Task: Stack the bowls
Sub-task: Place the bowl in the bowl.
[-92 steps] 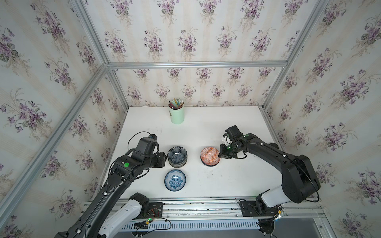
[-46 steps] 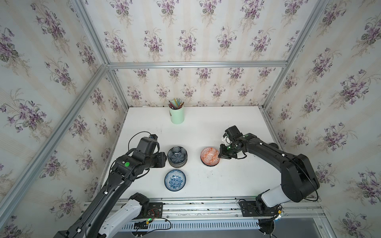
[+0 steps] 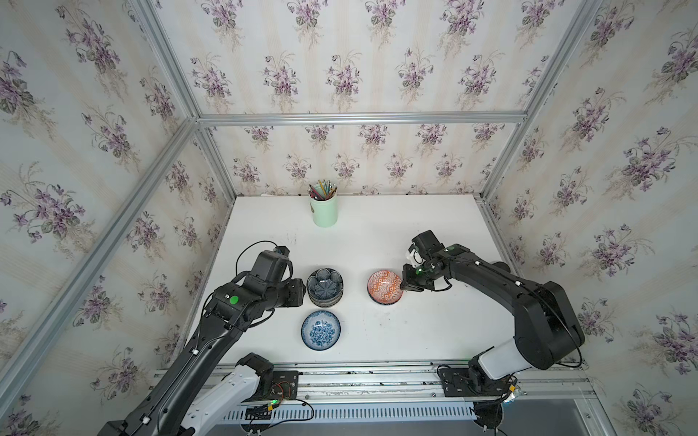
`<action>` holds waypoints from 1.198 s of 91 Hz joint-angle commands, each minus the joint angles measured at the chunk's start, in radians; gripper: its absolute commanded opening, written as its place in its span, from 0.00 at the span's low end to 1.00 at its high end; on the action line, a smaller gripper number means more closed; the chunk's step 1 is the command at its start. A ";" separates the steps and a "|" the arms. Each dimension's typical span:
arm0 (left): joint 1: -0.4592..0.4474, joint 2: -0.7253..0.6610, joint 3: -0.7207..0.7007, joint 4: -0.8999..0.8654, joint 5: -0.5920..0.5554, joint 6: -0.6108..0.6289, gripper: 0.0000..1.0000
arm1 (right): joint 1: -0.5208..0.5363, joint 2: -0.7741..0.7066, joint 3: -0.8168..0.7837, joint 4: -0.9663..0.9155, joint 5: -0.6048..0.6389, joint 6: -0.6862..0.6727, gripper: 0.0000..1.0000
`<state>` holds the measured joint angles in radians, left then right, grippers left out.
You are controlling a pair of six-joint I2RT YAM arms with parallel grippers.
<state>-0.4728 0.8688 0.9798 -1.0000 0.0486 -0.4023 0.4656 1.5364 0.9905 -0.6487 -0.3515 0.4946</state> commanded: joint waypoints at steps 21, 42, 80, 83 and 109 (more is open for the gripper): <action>-0.003 0.008 0.002 0.007 -0.010 -0.005 0.53 | 0.004 0.002 -0.002 0.020 -0.017 -0.008 0.00; -0.004 0.004 0.002 0.008 -0.012 -0.005 0.53 | 0.003 0.006 -0.005 0.021 -0.025 -0.008 0.00; -0.009 0.006 0.002 0.006 -0.010 -0.005 0.53 | 0.003 0.005 -0.007 0.022 -0.033 -0.011 0.09; -0.009 0.007 0.002 0.007 -0.010 -0.003 0.53 | 0.003 0.006 -0.007 0.021 -0.033 -0.011 0.10; -0.010 0.006 0.002 0.006 -0.010 -0.003 0.53 | 0.003 0.003 -0.009 0.019 -0.030 -0.013 0.12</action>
<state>-0.4831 0.8761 0.9798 -1.0000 0.0456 -0.4023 0.4664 1.5440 0.9833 -0.6346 -0.3634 0.4927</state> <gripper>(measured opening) 0.533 0.117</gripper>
